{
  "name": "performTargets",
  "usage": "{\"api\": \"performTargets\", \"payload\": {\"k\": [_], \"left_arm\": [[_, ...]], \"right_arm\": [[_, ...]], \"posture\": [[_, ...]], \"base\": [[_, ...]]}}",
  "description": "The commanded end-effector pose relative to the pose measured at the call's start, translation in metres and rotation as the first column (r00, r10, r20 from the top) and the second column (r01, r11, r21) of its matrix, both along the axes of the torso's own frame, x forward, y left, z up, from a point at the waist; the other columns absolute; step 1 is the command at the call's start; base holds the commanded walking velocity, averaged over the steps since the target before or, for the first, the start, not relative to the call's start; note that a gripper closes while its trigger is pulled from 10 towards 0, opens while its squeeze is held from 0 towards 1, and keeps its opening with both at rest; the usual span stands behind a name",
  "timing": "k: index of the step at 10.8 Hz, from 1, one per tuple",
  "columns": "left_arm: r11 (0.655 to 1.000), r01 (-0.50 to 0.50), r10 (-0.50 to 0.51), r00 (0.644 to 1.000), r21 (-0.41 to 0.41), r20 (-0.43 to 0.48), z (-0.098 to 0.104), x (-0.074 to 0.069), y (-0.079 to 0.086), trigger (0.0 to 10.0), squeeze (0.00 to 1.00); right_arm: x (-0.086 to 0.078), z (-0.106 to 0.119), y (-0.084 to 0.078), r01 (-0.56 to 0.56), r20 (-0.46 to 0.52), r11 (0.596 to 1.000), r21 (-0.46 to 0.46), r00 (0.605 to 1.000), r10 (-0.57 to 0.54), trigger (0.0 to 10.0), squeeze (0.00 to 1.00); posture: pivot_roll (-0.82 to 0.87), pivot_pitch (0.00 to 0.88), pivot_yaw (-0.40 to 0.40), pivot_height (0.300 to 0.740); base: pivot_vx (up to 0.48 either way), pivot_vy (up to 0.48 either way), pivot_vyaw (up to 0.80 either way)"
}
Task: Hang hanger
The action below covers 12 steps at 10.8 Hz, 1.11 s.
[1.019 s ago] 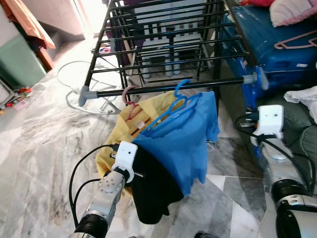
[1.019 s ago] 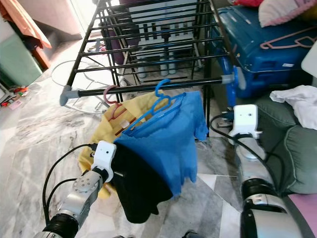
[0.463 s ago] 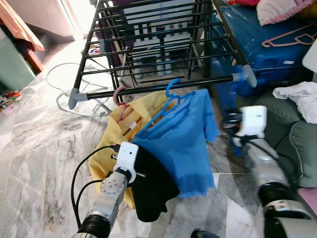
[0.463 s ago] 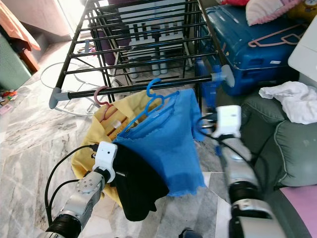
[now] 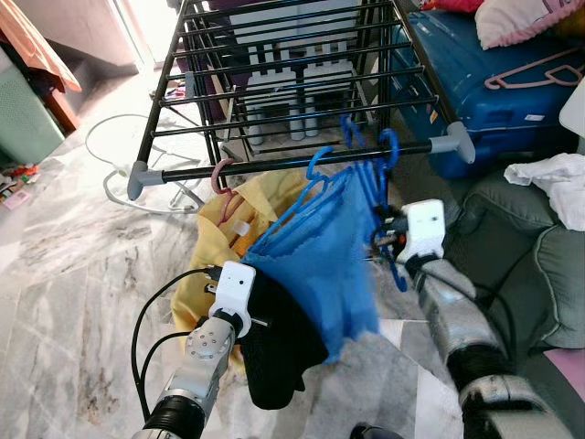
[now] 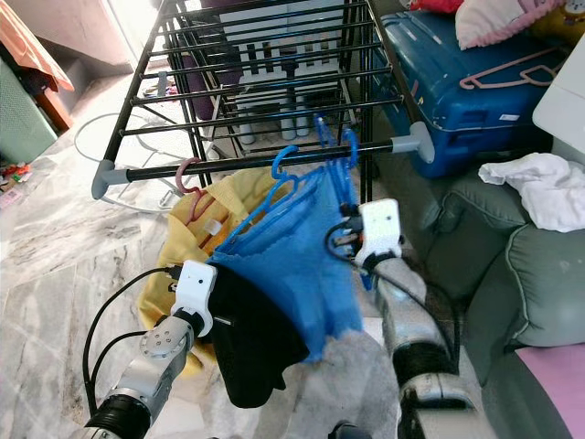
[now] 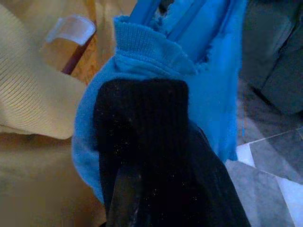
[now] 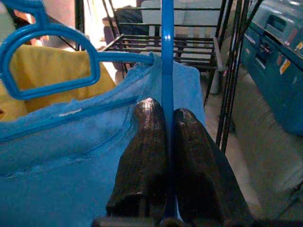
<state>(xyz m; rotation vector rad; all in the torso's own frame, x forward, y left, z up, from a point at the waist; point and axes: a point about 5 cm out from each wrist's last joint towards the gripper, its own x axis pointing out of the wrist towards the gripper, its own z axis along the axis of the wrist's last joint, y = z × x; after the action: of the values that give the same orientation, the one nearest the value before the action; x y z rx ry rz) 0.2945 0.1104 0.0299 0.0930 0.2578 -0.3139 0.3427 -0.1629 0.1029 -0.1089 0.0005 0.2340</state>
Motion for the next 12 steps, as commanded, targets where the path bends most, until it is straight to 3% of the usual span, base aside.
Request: {"api": "performTargets", "payload": {"k": [1,4,5,7,9,12], "left_arm": [[1.0,-0.02,0.019,0.999,0.011,0.035,0.005,0.003,0.007,10.0,0.0],[0.999,-0.034,0.035,0.991,-0.015,0.13,0.019,0.0,0.015,10.0,0.0],[0.998,-0.057,0.052,0.992,0.041,0.114,0.009,-0.006,0.023,10.0,0.0],[0.993,-0.093,0.089,0.994,0.066,0.067,-0.005,-0.014,0.03,10.0,0.0],[0.992,-0.1,0.097,0.994,0.071,0.048,-0.01,-0.017,0.027,10.0,0.0],[0.987,-0.126,0.124,0.992,0.1,0.03,-0.016,-0.02,0.032,10.0,0.0]], "right_arm": [[-0.002,0.007,0.006,-0.009,0.053,0.999,-0.038,0.999,0.011,10.0,0.0],[-0.034,-0.012,-0.012,0.107,0.036,0.994,-0.033,0.994,-0.106,10.0,0.0],[-0.05,-0.023,-0.013,0.148,0.005,0.988,-0.033,0.989,-0.148,10.0,0.0],[-0.064,-0.04,-0.005,0.159,-0.076,0.987,-0.003,0.984,-0.158,10.0,0.0],[-0.07,-0.05,0.004,0.121,-0.128,0.993,-0.013,0.984,-0.121,10.0,0.0],[-0.076,-0.057,0.001,0.136,-0.176,0.991,-0.004,0.975,-0.134,10.0,0.0]], "posture": [[-0.21,0.06,0.067,0.74],[-0.23,0.059,0.052,0.74],[-0.23,0.054,0.043,0.74],[-0.22,0.047,0.037,0.74],[-0.21,0.052,0.032,0.74],[-0.2,0.06,0.027,0.74]], "base": [[0.0,0.0,0.0],[0.0,0.0,0.0],[0.0,0.0,0.0],[0.0,0.0,0.0],[0.0,0.0,0.0],[-0.09,0.0,0.0]]}}
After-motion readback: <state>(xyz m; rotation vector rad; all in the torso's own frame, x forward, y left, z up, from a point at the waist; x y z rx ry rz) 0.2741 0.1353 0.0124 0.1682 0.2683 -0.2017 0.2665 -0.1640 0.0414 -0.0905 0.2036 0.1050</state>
